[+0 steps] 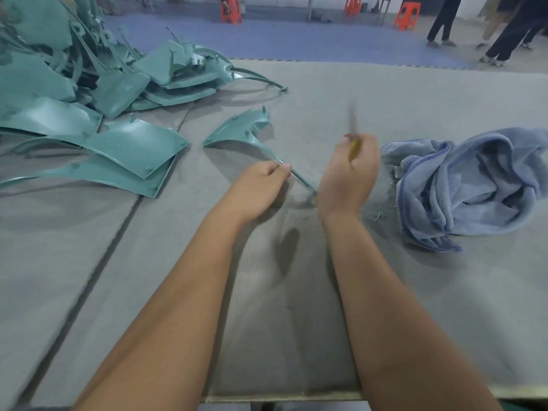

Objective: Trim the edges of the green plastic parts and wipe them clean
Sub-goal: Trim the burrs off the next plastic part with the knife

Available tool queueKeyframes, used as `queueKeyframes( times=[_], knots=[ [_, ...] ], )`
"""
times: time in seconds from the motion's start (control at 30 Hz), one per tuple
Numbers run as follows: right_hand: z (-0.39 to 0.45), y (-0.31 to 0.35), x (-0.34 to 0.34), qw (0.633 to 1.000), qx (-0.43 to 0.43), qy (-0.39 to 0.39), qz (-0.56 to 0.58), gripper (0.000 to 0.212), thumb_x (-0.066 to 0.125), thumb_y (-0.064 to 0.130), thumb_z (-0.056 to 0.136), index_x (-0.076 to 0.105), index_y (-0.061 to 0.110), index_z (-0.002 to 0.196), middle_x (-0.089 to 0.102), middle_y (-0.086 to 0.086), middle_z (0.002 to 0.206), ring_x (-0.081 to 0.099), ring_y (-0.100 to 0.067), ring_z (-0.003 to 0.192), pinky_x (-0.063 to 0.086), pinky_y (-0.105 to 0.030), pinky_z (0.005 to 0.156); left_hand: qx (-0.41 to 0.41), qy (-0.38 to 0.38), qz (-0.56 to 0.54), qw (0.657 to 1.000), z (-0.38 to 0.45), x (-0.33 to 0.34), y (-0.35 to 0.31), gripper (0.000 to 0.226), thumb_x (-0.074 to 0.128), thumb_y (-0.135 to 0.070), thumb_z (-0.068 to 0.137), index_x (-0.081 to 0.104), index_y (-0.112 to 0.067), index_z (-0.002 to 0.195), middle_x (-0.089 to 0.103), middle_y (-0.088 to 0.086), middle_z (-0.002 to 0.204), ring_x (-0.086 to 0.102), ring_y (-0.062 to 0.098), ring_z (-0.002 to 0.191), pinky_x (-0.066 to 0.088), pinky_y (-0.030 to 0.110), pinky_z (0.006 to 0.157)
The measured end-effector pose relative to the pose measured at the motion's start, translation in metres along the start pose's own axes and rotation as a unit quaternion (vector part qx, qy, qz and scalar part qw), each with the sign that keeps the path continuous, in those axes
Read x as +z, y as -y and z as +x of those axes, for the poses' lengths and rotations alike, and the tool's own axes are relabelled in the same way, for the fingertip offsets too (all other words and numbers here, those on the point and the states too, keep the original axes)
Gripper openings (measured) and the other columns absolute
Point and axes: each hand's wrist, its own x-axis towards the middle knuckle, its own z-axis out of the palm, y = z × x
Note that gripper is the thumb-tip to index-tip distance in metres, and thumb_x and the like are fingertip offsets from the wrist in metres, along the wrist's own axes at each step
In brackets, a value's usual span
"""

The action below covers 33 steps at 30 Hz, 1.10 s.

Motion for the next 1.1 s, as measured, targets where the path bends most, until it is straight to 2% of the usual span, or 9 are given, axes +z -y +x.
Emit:
queueKeyframes(
  times=[0.07, 0.17, 0.27, 0.37, 0.47, 0.7, 0.83, 0.93, 1.1],
  knots=[
    [0.007, 0.000, -0.007, 0.998, -0.028, -0.059, 0.015, 0.009, 0.046, 0.019, 0.091, 0.055, 0.018, 0.090, 0.050, 0.007, 0.085, 0.047, -0.010, 0.077, 0.037, -0.026, 0.070, 0.045, -0.137, 0.136, 0.980, -0.001, -0.004, 0.007, 0.043, 0.042, -0.040, 0.096, 0.065, -0.008, 0.077, 0.067, 0.000, 0.072, 0.061, 0.021, 0.072, 0.047, 0.034, 0.067],
    [0.006, 0.003, -0.009, 0.998, -0.025, -0.015, 0.057, 0.013, 0.043, 0.019, 0.091, 0.052, 0.022, 0.081, 0.051, 0.017, 0.069, 0.045, 0.001, 0.065, 0.034, -0.018, 0.062, 0.060, -0.308, 0.111, 0.943, 0.002, -0.019, 0.018, 0.016, 0.050, -0.027, 0.091, 0.062, -0.019, 0.098, 0.065, -0.002, 0.102, 0.058, 0.019, 0.099, 0.041, 0.027, 0.076],
    [-0.007, 0.006, -0.002, 0.986, -0.003, 0.147, 0.077, 0.022, 0.045, 0.018, 0.092, 0.051, 0.025, 0.071, 0.047, 0.015, 0.051, 0.040, -0.001, 0.050, 0.032, -0.022, 0.052, 0.034, -0.270, 0.128, 0.954, 0.010, -0.027, 0.035, 0.062, 0.054, -0.005, 0.085, 0.037, -0.026, 0.141, 0.028, 0.004, 0.154, 0.020, 0.023, 0.144, 0.021, 0.031, 0.111],
    [-0.018, 0.006, 0.006, 0.924, 0.081, 0.358, 0.105, 0.025, 0.043, 0.018, 0.096, 0.052, 0.016, 0.072, 0.049, 0.002, 0.050, 0.040, -0.013, 0.040, 0.031, -0.022, 0.041, 0.018, -0.178, 0.100, 0.979, 0.013, -0.026, 0.037, 0.080, 0.045, 0.010, 0.076, 0.029, -0.027, 0.145, 0.002, 0.000, 0.163, -0.008, 0.021, 0.149, 0.003, 0.036, 0.118],
    [-0.022, 0.006, 0.008, 0.879, 0.118, 0.459, 0.060, 0.030, 0.039, 0.019, 0.101, 0.049, 0.010, 0.074, 0.055, -0.011, 0.056, 0.048, -0.019, 0.038, 0.038, -0.021, 0.041, 0.048, -0.139, 0.138, 0.979, 0.018, -0.023, 0.036, 0.069, 0.043, 0.010, 0.075, 0.039, -0.019, 0.137, 0.010, 0.005, 0.163, -0.004, 0.021, 0.150, 0.008, 0.040, 0.121],
    [-0.011, -0.006, 0.006, 0.941, 0.056, 0.334, 0.011, 0.031, 0.041, 0.030, 0.098, 0.060, 0.020, 0.075, 0.051, 0.009, 0.074, 0.044, -0.005, 0.064, 0.035, -0.027, 0.063, 0.129, -0.259, 0.242, 0.926, 0.024, -0.023, 0.034, 0.032, 0.049, -0.005, 0.091, 0.063, -0.019, 0.117, 0.061, 0.004, 0.118, 0.050, 0.027, 0.112, 0.035, 0.037, 0.096],
    [-0.005, -0.007, 0.007, 0.945, 0.071, 0.316, 0.051, 0.027, 0.039, 0.024, 0.103, 0.066, 0.022, 0.098, 0.053, 0.011, 0.089, 0.052, -0.006, 0.090, 0.039, -0.021, 0.078, 0.184, -0.136, -0.034, 0.973, 0.010, -0.010, 0.010, 0.038, 0.048, 0.005, 0.089, 0.069, -0.022, 0.102, 0.068, -0.008, 0.085, 0.064, 0.007, 0.089, 0.046, 0.017, 0.086],
    [-0.002, -0.003, 0.005, 0.935, 0.140, 0.310, 0.098, 0.030, 0.037, 0.029, 0.103, 0.066, 0.029, 0.097, 0.062, 0.003, 0.108, 0.059, -0.020, 0.106, 0.046, -0.024, 0.081, 0.139, -0.195, -0.087, 0.967, 0.003, -0.011, 0.005, 0.039, 0.050, -0.003, 0.086, 0.065, -0.037, 0.095, 0.070, -0.016, 0.088, 0.062, -0.001, 0.094, 0.043, 0.011, 0.086],
    [-0.005, 0.002, 0.007, 0.906, 0.209, 0.352, 0.109, 0.030, 0.040, 0.031, 0.102, 0.068, 0.030, 0.093, 0.062, -0.005, 0.113, 0.065, -0.022, 0.089, 0.058, -0.039, 0.081, -0.030, -0.236, 0.134, 0.962, 0.009, -0.036, 0.034, 0.036, 0.053, -0.024, 0.088, 0.060, -0.026, 0.124, 0.059, 0.000, 0.128, 0.047, 0.023, 0.123, 0.038, 0.040, 0.105]
  ],
)
